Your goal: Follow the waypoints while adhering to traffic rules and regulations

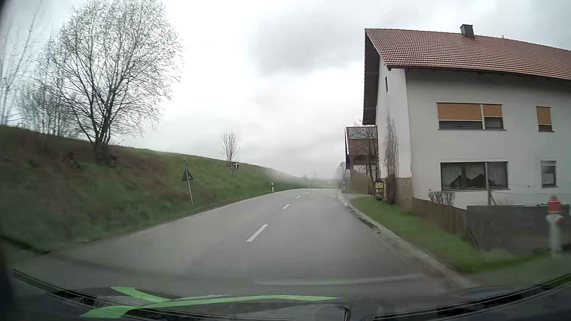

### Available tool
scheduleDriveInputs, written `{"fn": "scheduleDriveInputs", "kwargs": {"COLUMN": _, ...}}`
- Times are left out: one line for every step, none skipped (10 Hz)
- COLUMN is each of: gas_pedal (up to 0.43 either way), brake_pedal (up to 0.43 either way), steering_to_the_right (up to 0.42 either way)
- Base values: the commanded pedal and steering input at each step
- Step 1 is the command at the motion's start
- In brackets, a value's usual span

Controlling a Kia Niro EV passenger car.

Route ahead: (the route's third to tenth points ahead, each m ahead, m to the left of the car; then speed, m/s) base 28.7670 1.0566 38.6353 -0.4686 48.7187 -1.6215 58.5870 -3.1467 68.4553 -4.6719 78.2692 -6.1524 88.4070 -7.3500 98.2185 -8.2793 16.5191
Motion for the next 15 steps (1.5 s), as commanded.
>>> {"fn": "scheduleDriveInputs", "kwargs": {"gas_pedal": 0.118, "brake_pedal": 0.0, "steering_to_the_right": 0.01}}
{"fn": "scheduleDriveInputs", "kwargs": {"gas_pedal": 0.118, "brake_pedal": 0.0, "steering_to_the_right": 0.01}}
{"fn": "scheduleDriveInputs", "kwargs": {"gas_pedal": 0.11, "brake_pedal": 0.0, "steering_to_the_right": 0.01}}
{"fn": "scheduleDriveInputs", "kwargs": {"gas_pedal": 0.11, "brake_pedal": 0.0, "steering_to_the_right": 0.01}}
{"fn": "scheduleDriveInputs", "kwargs": {"gas_pedal": 0.079, "brake_pedal": 0.0, "steering_to_the_right": 0.01}}
{"fn": "scheduleDriveInputs", "kwargs": {"gas_pedal": 0.059, "brake_pedal": 0.0, "steering_to_the_right": 0.01}}
{"fn": "scheduleDriveInputs", "kwargs": {"gas_pedal": 0.059, "brake_pedal": 0.0, "steering_to_the_right": 0.01}}
{"fn": "scheduleDriveInputs", "kwargs": {"gas_pedal": 0.059, "brake_pedal": 0.0, "steering_to_the_right": 0.01}}
{"fn": "scheduleDriveInputs", "kwargs": {"gas_pedal": 0.047, "brake_pedal": 0.0, "steering_to_the_right": 0.01}}
{"fn": "scheduleDriveInputs", "kwargs": {"gas_pedal": 0.047, "brake_pedal": 0.0, "steering_to_the_right": 0.01}}
{"fn": "scheduleDriveInputs", "kwargs": {"gas_pedal": 0.047, "brake_pedal": 0.0, "steering_to_the_right": 0.01}}
{"fn": "scheduleDriveInputs", "kwargs": {"gas_pedal": 0.047, "brake_pedal": 0.0, "steering_to_the_right": 0.01}}
{"fn": "scheduleDriveInputs", "kwargs": {"gas_pedal": 0.047, "brake_pedal": 0.0, "steering_to_the_right": 0.01}}
{"fn": "scheduleDriveInputs", "kwargs": {"gas_pedal": 0.047, "brake_pedal": 0.0, "steering_to_the_right": 0.01}}
{"fn": "scheduleDriveInputs", "kwargs": {"gas_pedal": 0.047, "brake_pedal": 0.0, "steering_to_the_right": 0.01}}
